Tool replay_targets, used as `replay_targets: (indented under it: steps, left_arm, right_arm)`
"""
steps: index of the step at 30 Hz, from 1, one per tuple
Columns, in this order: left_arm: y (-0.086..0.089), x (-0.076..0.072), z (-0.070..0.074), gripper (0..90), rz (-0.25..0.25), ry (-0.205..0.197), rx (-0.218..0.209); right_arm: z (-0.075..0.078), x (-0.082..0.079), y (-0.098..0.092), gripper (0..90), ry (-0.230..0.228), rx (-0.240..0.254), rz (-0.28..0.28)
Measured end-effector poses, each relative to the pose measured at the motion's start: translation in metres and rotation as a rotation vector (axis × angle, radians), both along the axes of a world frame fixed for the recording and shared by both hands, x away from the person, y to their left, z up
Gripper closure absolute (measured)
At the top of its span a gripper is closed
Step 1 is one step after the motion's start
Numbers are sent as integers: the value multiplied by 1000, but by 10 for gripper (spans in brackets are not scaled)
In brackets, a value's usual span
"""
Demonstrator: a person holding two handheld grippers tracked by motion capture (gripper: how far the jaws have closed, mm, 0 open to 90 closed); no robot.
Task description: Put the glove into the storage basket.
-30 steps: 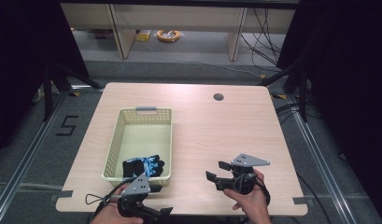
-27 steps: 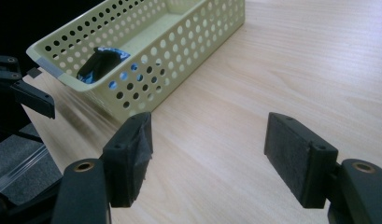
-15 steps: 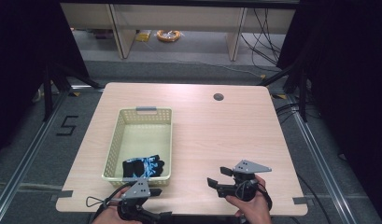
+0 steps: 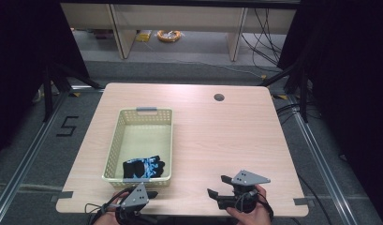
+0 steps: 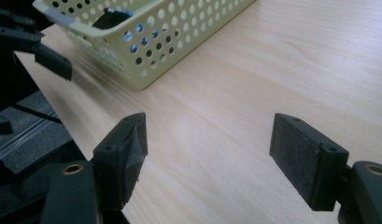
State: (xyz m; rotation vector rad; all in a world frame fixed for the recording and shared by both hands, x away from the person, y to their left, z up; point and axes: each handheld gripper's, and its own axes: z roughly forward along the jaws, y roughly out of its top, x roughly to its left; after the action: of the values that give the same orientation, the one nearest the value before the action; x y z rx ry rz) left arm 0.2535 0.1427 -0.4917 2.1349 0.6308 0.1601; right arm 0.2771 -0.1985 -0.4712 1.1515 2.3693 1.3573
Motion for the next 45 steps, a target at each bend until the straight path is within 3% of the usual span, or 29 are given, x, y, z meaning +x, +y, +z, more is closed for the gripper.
replay_targets:
  steps: [3,4,5,6,7,8,9,11,12,15,16,19,20,21,22,23,24,25,27,31,32,35,36,37,38,39,41,45]
  left_arm:
    - [3,1,-3,185,-1,9,6]
    - [4,0,-4,184,2,18,-9]
    - [4,-1,-6,183,8,12,-14]
    - [6,1,-6,182,-12,-14,17]
    - [6,0,-8,181,11,-1,8]
    - [7,2,-8,181,-4,-9,5]
    - [8,2,-10,180,17,6,10]
    - [10,2,-9,179,8,19,0]
    - [12,3,-9,178,-7,-5,13]
    - [11,1,-12,169,9,-1,-10]
    - [11,-1,-12,169,21,21,-2]
    - [10,-4,-14,168,4,-5,31]
    - [10,-4,-14,167,-24,-6,30]
    - [10,-4,-13,166,-15,10,45]
    - [8,-6,-15,166,-1,1,9]
    - [9,-5,-14,165,-31,-20,39]
    - [8,-6,-14,162,-9,-10,36]
    - [7,-7,-15,160,-1,6,8]
    - [8,-6,-15,160,-11,-13,34]
    - [8,-6,-15,157,-5,-7,27]
    - [7,-7,-15,157,2,-2,5]
    - [7,-8,-15,158,-7,7,13]
    - [8,-6,-14,157,-24,7,34]
    - [9,-6,-13,157,-24,-8,47]
    - [9,-6,-14,157,-26,2,42]
    - [7,-8,-15,157,-3,-1,6]
    - [8,-6,-14,157,-26,-30,23]
    - [7,-6,-14,157,-27,-29,24]
  right_arm:
    - [-5,-3,-1,278,-24,-25,20]
    - [-7,-7,0,273,-1,-31,12]
    - [-10,-6,-1,267,-22,-29,34]
    - [-10,-10,0,263,5,-27,20]
    - [-11,-9,-2,260,-14,-40,34]
    - [-11,-10,-3,254,-15,-49,29]
    - [-12,-11,-4,248,-21,-52,25]
    - [-14,-14,-4,239,-12,-45,31]
    - [-15,-16,-5,235,-13,-50,35]
    - [-16,-20,-6,215,-32,-94,28]
    - [-18,-23,-6,205,-28,-97,30]
    - [-19,-29,-5,196,-23,-132,25]
    - [-19,-31,-6,190,-37,-141,28]
    - [-20,-33,-6,180,-33,-143,26]
    - [-21,-35,-6,179,-19,-142,16]
    - [-21,-36,-6,182,-18,-147,18]
    - [-21,-38,-7,182,-25,-157,20]
    - [-21,-39,-8,182,-20,-156,19]
    - [-22,-39,-10,182,-34,-158,17]
    - [-22,-40,-12,182,-35,-165,17]
    - [-22,-40,-12,182,-33,-164,14]
    - [-22,-40,-12,183,-37,-173,20]
    - [-22,-40,-12,183,-33,-169,22]
    - [-22,-40,-12,183,-24,-168,15]
    - [-22,-39,-12,183,-35,-167,11]
    - [-22,-39,-13,183,-36,-170,13]
    - [-22,-39,-13,184,-40,-171,12]
    - [-22,-39,-14,186,-37,-172,9]
